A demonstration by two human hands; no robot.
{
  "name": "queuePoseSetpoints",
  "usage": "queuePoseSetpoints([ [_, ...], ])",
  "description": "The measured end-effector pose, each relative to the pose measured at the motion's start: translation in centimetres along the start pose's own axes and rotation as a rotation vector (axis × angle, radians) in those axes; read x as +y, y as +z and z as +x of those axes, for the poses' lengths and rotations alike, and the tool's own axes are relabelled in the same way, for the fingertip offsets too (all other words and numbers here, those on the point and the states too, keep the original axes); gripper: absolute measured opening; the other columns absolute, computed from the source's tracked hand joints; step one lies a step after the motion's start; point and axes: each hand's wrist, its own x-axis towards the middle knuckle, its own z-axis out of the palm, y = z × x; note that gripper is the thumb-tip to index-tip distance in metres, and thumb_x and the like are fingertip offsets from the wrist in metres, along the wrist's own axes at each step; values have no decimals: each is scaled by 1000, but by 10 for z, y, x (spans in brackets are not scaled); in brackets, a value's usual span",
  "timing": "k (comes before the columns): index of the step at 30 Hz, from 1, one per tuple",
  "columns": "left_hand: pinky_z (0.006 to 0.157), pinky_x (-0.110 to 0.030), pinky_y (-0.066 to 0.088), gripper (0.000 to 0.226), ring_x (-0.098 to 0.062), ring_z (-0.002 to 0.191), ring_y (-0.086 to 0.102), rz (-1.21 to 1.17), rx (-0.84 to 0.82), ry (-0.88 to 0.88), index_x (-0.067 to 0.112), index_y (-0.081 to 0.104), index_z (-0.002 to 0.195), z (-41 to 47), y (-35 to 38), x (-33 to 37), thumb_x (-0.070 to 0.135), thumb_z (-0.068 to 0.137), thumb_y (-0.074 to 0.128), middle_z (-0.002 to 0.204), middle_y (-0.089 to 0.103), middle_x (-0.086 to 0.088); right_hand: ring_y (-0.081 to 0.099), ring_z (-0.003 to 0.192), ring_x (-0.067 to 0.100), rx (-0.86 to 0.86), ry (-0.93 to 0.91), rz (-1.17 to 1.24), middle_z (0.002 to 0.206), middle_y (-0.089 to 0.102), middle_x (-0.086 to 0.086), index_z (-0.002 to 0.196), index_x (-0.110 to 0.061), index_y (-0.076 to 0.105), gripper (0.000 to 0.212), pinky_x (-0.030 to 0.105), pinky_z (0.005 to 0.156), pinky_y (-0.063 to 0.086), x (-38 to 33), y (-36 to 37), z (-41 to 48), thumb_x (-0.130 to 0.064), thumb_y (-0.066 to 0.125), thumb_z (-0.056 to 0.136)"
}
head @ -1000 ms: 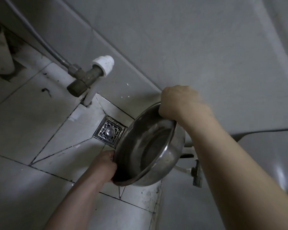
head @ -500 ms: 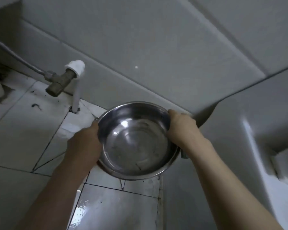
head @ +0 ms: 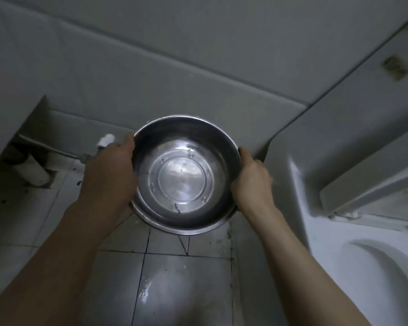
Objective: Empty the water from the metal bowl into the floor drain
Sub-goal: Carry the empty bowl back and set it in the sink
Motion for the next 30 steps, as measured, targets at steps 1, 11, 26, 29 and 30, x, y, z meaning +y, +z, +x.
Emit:
queuePoseSetpoints([
  [1,79,-46,47,39,-41,101,59,34,-25,13,13,47,133,3,-12,4,12,95,46,109,64,-22,59,96,42,-5,10,26,109,58,19,131,-22,48,47,33,72,34,-6,-10,-1,-4,36,90],
  [11,67,-38,45,51,-38,92,64,122,-194,16,34,32,144,-22,-165,78,24,96,43,107,65,-16,62,98,36,-127,109,93,117,58,15,148,-29,33,57,41,85,52,-50,-162,-57,-6,41,96],
  [26,68,-31,38,54,-35,86,64,64,-87,116,32,39,143,-49,-491,239,35,89,46,95,67,-14,62,88,28,-85,-73,129,105,64,8,141,-25,44,57,40,77,52,-145,-498,-143,-6,50,88],
  [29,69,-33,46,49,-33,86,65,56,-32,71,34,44,139,-62,-544,260,36,91,47,95,70,-11,55,82,22,-85,-178,99,102,63,7,140,-26,45,60,31,69,42,-164,-550,-152,-5,52,84],
  [30,72,-35,49,46,-33,87,65,61,-31,59,34,46,138,-67,-560,265,33,91,48,95,70,-11,52,80,21,-89,-212,91,100,62,7,139,-26,46,61,28,68,36,-172,-564,-155,-5,54,82],
])
